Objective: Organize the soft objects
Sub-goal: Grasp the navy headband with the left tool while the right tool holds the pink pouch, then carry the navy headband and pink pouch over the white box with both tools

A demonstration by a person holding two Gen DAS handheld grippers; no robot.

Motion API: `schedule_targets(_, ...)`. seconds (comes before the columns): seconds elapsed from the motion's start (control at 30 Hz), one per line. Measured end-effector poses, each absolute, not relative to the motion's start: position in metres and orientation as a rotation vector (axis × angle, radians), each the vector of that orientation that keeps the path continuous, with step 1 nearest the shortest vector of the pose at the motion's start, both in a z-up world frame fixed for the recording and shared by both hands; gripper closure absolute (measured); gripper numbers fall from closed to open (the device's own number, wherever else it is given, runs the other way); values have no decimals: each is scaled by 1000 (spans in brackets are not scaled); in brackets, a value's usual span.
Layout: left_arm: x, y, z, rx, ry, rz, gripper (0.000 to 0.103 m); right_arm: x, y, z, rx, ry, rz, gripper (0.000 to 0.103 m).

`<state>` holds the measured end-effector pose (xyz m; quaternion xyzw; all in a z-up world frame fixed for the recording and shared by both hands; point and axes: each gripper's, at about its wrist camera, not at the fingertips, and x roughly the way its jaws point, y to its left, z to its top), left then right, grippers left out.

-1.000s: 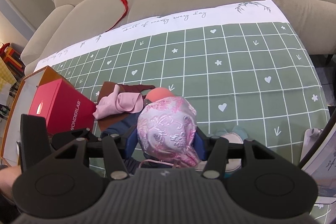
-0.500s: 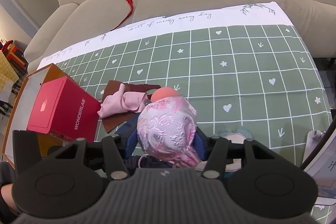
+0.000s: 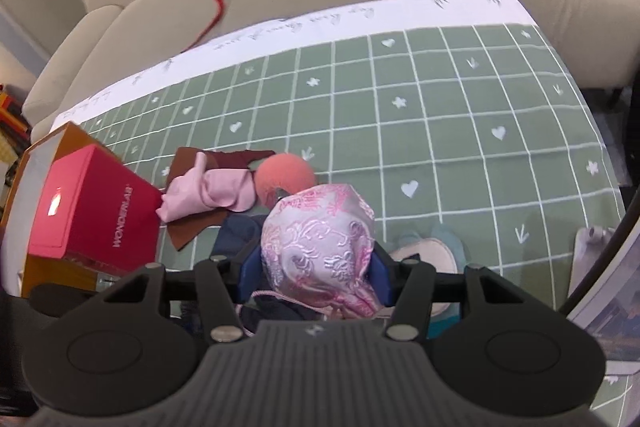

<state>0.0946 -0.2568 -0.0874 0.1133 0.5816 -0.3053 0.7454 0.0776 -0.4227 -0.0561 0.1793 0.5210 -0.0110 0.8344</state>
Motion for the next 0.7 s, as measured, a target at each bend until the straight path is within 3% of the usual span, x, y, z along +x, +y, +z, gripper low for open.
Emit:
schedule_targets(0.47, 105, -237, 19, 132, 1121, -730, 91, 68, -428, -33, 443, 1028, -89, 49)
schedule_targets(0.7, 119, -234, 45, 134, 1108, -720, 91, 73, -418, -16, 449, 1005, -139, 49)
